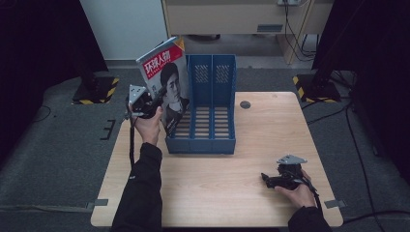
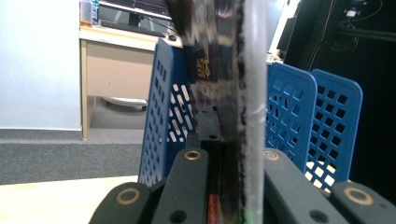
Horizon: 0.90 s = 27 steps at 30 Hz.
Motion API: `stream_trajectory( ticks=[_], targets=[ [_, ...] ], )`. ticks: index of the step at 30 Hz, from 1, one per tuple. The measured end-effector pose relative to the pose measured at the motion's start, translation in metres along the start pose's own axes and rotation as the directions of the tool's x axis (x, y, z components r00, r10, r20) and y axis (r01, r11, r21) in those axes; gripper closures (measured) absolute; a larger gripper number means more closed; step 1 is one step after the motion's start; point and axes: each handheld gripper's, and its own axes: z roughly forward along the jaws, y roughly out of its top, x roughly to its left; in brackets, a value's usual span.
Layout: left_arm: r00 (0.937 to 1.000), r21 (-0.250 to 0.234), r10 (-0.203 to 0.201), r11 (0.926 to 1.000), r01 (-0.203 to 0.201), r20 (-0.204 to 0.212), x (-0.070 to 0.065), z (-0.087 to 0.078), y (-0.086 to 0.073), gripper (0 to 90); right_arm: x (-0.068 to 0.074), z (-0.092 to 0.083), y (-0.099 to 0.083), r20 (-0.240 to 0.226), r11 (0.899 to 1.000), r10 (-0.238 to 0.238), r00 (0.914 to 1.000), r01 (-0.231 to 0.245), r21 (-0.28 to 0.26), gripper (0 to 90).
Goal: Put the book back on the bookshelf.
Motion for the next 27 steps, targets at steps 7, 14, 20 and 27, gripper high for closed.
stream_trajectory(
  ticks=[7, 14, 20, 27],
  targets=[
    [0.9999, -0.014, 0.011, 0.9998, -0.011, -0.003, -0.002, 0.015, -0.014, 86.4, 0.000, 0.000, 0.000, -0.006, 1.000, -0.004, 1.0000, 0.004, 0.002, 3.0],
    [0.9988, -0.001, 0.048, 0.9989, -0.048, -0.005, 0.001, 0.020, -0.020, 86.2, 0.001, 0.000, 0.000, -0.009, 1.000, -0.003, 1.0000, 0.003, 0.000, 3.0],
    [0.9988, 0.042, 0.047, 0.9980, -0.047, -0.011, 0.009, 0.017, -0.036, 86.2, 0.001, 0.000, 0.000, -0.010, 1.000, -0.005, 0.9999, 0.005, -0.001, 3.1],
    [0.9988, 0.066, 0.046, 0.9968, -0.045, -0.018, 0.016, 0.014, -0.048, 86.1, 0.001, 0.000, 0.000, -0.010, 1.000, -0.006, 0.9999, 0.006, -0.002, 3.0]
  ],
)
